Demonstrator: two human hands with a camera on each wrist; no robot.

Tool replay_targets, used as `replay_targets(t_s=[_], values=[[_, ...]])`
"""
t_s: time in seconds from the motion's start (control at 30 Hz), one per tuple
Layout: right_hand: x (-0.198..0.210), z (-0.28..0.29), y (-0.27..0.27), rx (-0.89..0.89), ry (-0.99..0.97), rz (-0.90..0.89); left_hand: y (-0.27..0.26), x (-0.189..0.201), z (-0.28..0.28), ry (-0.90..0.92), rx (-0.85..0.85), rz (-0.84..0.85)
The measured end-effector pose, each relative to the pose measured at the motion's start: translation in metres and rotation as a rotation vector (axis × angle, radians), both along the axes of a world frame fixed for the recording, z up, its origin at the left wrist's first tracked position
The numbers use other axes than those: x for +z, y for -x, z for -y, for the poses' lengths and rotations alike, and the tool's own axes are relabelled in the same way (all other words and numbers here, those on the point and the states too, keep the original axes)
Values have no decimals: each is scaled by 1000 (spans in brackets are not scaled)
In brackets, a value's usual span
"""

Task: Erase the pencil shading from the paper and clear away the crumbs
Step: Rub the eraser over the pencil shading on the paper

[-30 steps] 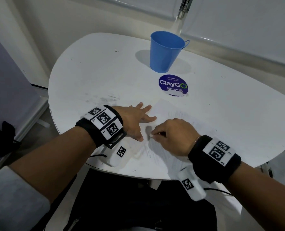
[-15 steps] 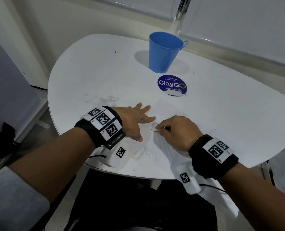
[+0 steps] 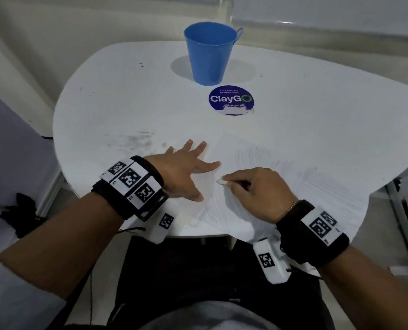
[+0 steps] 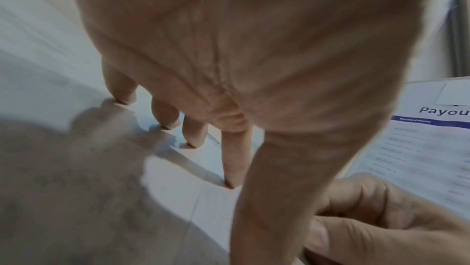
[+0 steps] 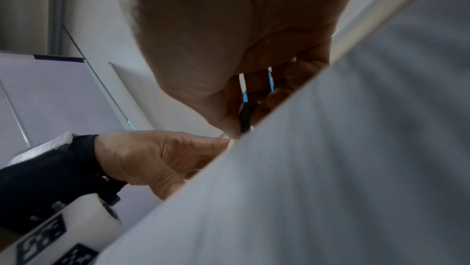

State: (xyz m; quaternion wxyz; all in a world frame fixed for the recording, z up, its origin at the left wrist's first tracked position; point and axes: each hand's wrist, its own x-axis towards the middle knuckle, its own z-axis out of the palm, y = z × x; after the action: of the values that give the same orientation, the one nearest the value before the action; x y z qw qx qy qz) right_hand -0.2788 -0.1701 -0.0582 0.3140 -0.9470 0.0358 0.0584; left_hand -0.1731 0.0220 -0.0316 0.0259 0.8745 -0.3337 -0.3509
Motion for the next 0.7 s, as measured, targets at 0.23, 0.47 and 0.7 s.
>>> replay_targets(t_s=[0.23, 0.47, 0.7], values=[[7, 4, -10, 67, 6, -46, 2, -1, -2, 28, 18, -5], [12, 8, -19, 125, 2, -133, -8, -7, -4, 39, -36, -9], [20, 9, -34, 219, 72, -171, -10, -6, -2, 40, -47, -14]])
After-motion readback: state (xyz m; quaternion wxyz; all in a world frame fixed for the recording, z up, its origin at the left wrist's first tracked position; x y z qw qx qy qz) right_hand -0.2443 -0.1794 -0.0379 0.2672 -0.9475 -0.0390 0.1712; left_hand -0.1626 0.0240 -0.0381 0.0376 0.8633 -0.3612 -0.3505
